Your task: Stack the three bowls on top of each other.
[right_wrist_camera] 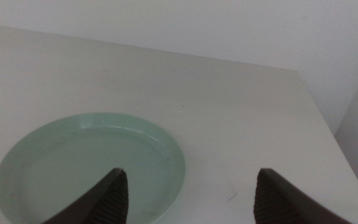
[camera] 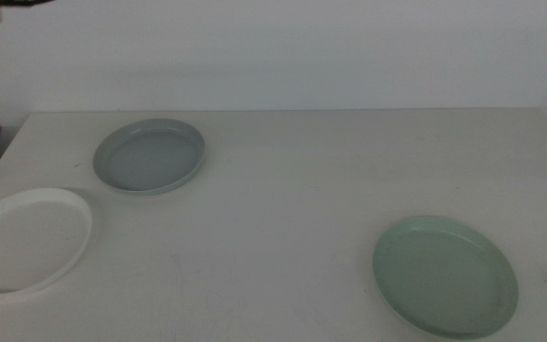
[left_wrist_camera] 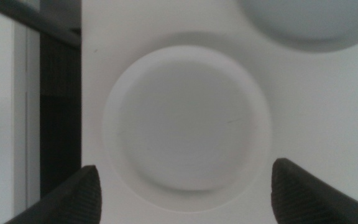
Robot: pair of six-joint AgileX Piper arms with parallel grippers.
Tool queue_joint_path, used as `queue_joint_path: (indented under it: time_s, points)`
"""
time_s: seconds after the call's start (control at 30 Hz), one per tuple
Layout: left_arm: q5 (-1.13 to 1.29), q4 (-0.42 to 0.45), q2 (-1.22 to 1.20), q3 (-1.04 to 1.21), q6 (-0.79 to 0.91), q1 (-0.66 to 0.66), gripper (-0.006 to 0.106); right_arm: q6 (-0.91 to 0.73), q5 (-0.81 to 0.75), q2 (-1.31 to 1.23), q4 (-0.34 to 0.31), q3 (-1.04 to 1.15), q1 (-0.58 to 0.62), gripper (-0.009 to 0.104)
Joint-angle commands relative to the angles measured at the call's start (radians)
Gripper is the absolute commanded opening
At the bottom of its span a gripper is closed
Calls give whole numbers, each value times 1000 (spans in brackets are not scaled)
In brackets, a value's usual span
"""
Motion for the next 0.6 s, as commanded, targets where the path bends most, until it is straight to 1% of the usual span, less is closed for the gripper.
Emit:
queue_joint_path:
  time_s: [0.0,0.1,0.23,0.4,0.57]
  points:
    - [-40,-66,-10,-32,85,60,105,-10,-68,-27,-2,-6,-8,52]
    - [-48,-126,26,-32,172,133,105,-10,-68,-27,-2,-6,-8,52]
    - [-63,-181,87,-32,285,215,105,-10,-68,-27,-2,-6,-8,52]
    - [-78,-246,166,-32,366,297,105,-10,-68,-27,-2,-6,-8,52]
    - [-80,-274,263,-32,419,333,105,-10,-68,-27,-2,-6,-8,52]
